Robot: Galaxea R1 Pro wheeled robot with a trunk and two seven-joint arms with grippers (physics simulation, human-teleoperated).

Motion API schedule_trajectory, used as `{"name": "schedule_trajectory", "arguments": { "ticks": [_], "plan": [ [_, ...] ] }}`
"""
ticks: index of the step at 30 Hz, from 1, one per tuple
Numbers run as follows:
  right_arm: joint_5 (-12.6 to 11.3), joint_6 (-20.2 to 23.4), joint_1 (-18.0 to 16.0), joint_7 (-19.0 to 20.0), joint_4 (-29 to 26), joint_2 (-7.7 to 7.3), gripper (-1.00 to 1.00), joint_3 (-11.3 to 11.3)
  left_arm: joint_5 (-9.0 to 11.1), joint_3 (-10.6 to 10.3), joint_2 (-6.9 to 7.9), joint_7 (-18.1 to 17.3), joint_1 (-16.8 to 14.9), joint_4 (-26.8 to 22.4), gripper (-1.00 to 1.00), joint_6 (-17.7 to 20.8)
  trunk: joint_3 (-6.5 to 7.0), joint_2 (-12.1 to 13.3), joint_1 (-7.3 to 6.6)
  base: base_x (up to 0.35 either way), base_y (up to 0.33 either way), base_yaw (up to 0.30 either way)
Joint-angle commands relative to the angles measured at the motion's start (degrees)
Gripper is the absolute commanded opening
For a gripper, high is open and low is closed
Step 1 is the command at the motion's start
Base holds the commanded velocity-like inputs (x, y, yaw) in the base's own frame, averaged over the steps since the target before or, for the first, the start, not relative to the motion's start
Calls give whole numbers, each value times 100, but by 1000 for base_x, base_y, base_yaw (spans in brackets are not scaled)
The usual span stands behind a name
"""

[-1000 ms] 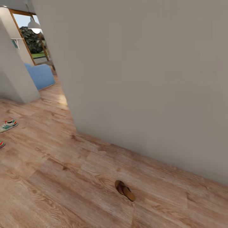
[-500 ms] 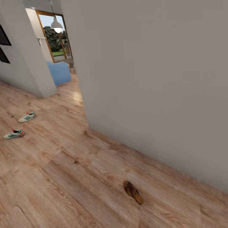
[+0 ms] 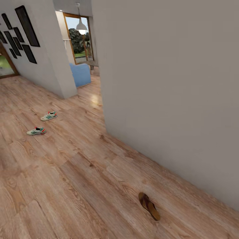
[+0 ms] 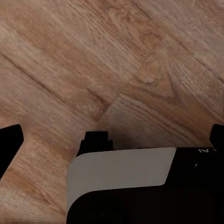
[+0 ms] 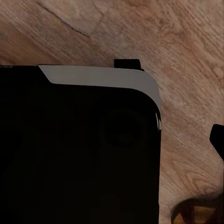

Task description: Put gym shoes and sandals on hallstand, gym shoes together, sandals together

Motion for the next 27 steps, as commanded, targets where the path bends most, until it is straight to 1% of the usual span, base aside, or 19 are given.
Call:
{"name": "schedule_trajectory", "arguments": {
  "ticks": [1,27],
  "plan": [
    [0,0,1,0,0,-1,100,0,0,0,0,0,0,0,100,0,0,0,0,0,0,296],
    [0,0,1,0,-1,0,100,1,0,-9,0,0,0,0,100,0,0,0,0,0,0,293]
  ]
}}
